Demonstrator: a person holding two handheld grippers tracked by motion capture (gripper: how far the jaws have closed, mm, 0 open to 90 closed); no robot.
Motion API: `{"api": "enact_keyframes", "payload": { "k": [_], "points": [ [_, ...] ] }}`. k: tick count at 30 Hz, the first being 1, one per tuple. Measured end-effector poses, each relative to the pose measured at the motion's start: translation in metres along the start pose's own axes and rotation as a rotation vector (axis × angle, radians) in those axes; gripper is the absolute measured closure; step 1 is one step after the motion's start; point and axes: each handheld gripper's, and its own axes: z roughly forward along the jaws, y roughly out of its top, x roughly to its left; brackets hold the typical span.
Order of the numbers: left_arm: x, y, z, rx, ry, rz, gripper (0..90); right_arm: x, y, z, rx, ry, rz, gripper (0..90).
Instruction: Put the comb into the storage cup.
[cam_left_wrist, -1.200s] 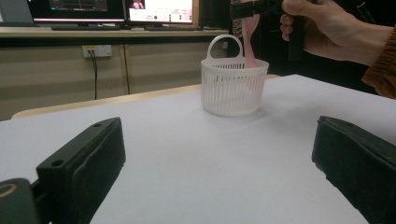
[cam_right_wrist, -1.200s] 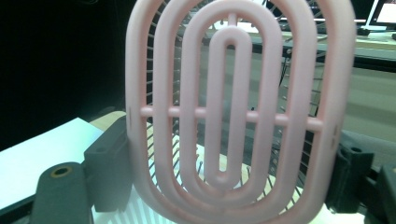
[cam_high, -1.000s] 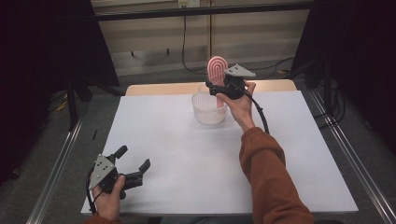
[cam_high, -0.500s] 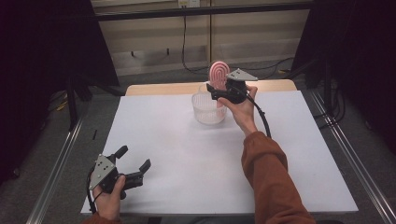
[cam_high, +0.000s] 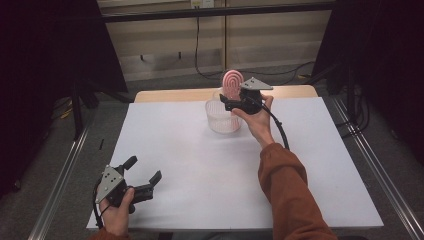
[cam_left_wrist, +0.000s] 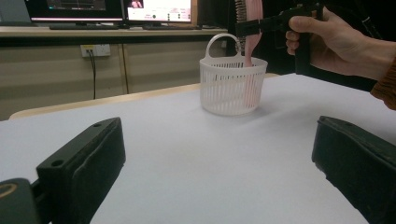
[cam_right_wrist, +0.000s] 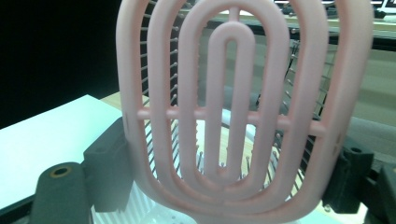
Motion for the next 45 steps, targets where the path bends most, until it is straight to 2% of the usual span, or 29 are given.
{"api": "enact_keyframes", "payload": {
  "k": [7,11,17,27,43,45],
  "points": [
    [0.000,-0.001,0.000,0.005,0.000,-0.006,2.8,0.002,-0.003,0.002,-0.009,0.003,-0.005,19.3],
    [0.000,-0.001,0.001,0.007,0.001,-0.006,2.8,0.001,-0.004,0.003,0.000,0.004,0.013,19.1],
    [0.000,-0.001,0.001,0.006,0.000,-0.008,2.8,0.004,-0.005,0.006,-0.011,0.009,0.011,19.0],
    [0.000,-0.001,0.001,0.009,-0.001,-0.003,2.8,0.007,-0.004,0.005,-0.014,0.032,0.009,17.8],
    [0.000,-0.001,0.001,0.009,-0.001,-0.003,2.8,0.020,0.000,0.011,-0.018,0.064,0.004,15.7],
    [0.000,-0.001,0.001,0.003,-0.001,-0.005,2.8,0.022,0.000,0.013,-0.002,0.058,0.001,15.8]
  ]
}}
